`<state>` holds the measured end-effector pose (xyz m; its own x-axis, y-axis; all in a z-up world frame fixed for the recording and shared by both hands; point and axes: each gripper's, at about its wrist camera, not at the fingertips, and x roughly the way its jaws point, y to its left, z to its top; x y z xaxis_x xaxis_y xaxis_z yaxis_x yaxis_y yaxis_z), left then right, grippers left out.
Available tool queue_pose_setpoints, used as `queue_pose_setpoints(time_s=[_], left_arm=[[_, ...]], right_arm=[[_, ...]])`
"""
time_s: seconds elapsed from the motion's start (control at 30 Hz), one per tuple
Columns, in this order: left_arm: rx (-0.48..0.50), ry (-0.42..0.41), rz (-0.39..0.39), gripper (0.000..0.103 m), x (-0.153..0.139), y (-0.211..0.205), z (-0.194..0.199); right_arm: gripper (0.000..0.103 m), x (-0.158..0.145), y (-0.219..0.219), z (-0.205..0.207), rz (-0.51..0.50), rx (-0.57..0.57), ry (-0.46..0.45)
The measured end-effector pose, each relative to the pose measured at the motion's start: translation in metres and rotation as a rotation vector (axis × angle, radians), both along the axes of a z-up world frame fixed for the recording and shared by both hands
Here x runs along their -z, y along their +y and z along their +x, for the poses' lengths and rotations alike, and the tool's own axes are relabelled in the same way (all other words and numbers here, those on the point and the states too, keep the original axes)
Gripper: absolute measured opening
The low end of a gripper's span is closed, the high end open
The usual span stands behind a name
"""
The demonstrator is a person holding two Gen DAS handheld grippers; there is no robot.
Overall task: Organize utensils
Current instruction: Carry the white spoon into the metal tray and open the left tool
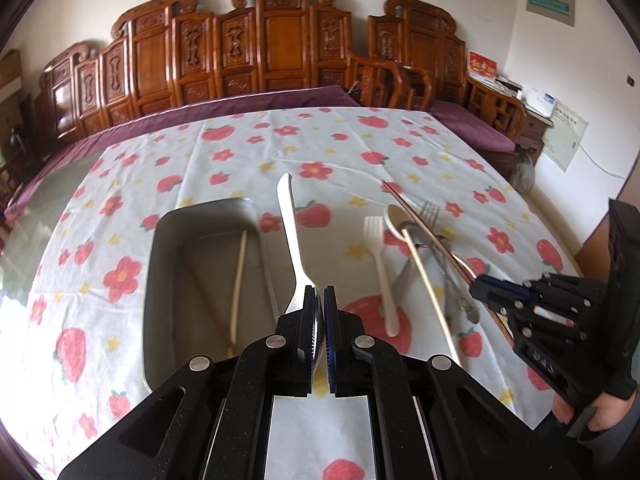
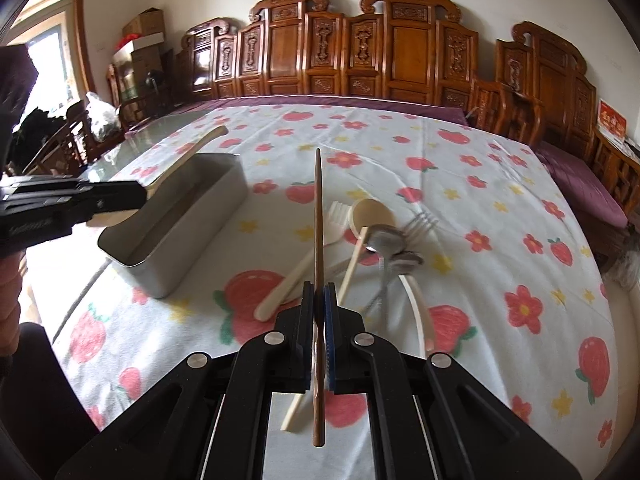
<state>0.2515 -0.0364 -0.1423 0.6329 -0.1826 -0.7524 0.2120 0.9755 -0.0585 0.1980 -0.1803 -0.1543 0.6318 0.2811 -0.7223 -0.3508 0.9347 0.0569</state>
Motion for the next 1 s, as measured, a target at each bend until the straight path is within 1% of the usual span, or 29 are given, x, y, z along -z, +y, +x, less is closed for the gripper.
queue_pose_setpoints(time_s=[0.17, 0.37, 0.57, 0.73, 1.0], left_arm=[[-0.037, 0.000, 0.005, 0.004, 0.001, 0.021, 0.005], [-0.066, 0.002, 0.025, 0.004, 0.006, 0.043, 0.015], [-0.086, 0.054, 0.023, 0.004, 0.028, 0.062, 0.027], [-0.092, 0.093, 0.011, 0.004, 0.048, 0.068, 0.033], [-0.090, 0.099, -0.006, 0.004, 0.058, 0.072, 0.038]], right_arm=[[0.006, 0.001, 0.021, -0.006, -0.013, -0.043, 0.006], [0.006, 0.002, 0.035, -0.013, -0.014, -0.073, 0.013], [0.006, 0.009, 0.042, -0.017, -0.034, -0.080, 0.026], [0.006, 0.012, 0.045, -0.017, -0.046, -0.082, 0.041], [0.006, 0.006, 0.047, -0.016, -0.031, -0.083, 0.056]])
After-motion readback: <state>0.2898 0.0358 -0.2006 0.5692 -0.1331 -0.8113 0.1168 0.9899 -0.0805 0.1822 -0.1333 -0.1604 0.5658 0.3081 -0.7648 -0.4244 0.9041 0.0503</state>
